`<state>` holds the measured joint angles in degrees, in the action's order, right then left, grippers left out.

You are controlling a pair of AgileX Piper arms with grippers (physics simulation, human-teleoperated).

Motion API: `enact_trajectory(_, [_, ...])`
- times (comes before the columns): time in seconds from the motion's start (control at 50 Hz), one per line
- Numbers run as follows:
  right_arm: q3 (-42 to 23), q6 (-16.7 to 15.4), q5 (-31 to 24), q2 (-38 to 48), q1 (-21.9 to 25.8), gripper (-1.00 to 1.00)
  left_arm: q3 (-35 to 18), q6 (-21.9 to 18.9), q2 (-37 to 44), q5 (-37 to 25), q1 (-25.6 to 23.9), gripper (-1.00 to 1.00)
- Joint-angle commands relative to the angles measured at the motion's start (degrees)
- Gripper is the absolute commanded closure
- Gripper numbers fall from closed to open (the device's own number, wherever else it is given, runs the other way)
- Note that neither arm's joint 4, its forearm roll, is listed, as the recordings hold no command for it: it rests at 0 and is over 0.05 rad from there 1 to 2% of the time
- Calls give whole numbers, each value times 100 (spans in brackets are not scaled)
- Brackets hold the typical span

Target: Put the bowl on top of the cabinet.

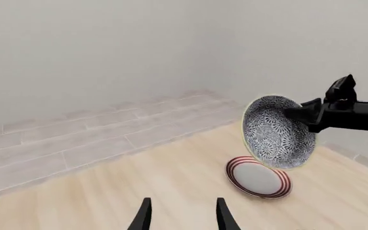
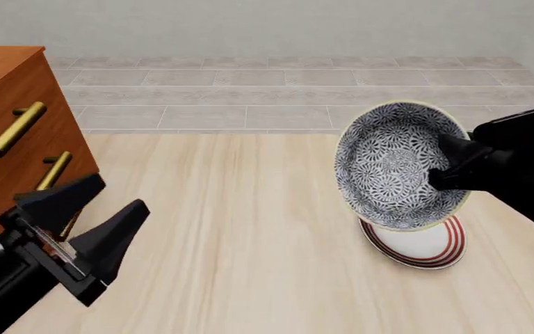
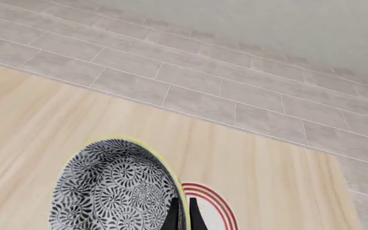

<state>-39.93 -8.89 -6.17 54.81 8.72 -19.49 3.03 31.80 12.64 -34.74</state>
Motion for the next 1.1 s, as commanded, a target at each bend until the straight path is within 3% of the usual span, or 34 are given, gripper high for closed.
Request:
enact_trajectory(0.02, [-44,-14,-15,11,29,100,-438,177,1130,548,-747,-100])
enact_trajectory(0.28, [-78,-34,-55,27,184,100,-1063,434,2164,837,-1321,-100])
enact_trajectory(0.38, [-42,-35,-70,-15,236,100,-1272,252,2524,958,-1309,-100])
enact_trajectory(0.74, [172,-61,-179,-332,378,100,-1857,254,3459,1180,-1160,-100])
enact_trajectory(0.84, [216,-58,-224,-438,416,100,-1988,326,3763,1241,-1229,-100])
enact_trajectory(1.0, [317,-86,-261,-534,525,100,-2195,824,4118,1309,-1474,-100])
enact_trajectory(1.1, [369,-92,-250,-530,613,100,-2238,797,4236,1363,-1458,-100])
